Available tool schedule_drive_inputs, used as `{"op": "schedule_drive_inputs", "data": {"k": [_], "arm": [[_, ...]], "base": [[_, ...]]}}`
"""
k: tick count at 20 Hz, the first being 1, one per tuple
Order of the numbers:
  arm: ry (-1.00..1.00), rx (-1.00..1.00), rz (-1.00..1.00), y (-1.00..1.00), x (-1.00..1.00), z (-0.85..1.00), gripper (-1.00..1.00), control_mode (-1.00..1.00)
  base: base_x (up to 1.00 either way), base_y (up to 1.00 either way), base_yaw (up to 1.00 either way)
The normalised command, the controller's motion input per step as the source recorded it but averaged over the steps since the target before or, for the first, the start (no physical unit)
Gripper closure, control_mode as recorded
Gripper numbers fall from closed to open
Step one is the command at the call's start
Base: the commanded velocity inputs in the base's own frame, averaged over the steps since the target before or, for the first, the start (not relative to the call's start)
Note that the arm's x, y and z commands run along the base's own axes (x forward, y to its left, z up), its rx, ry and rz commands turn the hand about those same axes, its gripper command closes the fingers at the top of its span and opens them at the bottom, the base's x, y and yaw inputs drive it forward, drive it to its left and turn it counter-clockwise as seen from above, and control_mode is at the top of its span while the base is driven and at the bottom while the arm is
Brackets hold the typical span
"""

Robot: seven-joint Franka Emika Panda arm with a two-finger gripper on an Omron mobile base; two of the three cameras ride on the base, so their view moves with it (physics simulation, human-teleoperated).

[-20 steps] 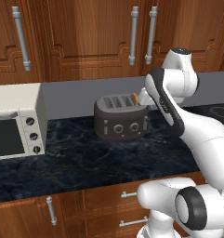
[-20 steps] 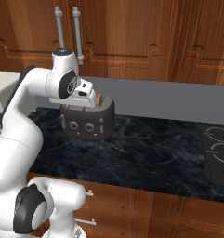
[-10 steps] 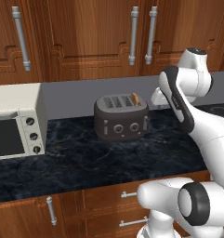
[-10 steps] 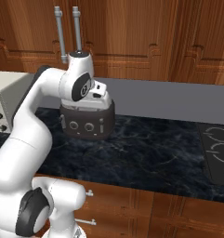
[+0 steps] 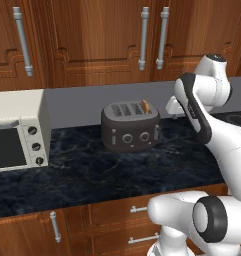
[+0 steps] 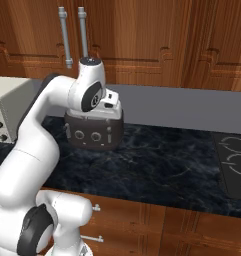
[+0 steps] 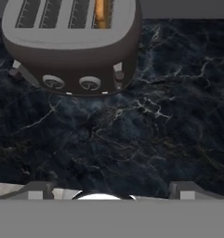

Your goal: Start the toaster. Once the lever pops up, take the bread to the plate on the dining counter.

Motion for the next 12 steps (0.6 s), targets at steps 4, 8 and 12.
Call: {"op": "schedule_drive_inputs", "data": {"k": [4, 8, 12], "arm": [[-0.09, 0.0, 0.0, -0.06, 0.0, -0.27, -1.0, -1.0], [-0.09, 0.0, 0.0, -0.03, 0.01, -0.3, -1.0, -1.0], [-0.06, 0.0, 0.0, -0.09, 0.08, -0.2, -1.0, -1.0]], "base": [[0.0, 0.0, 0.0], [0.0, 0.0, 0.0], [0.0, 0.0, 0.0]]}}
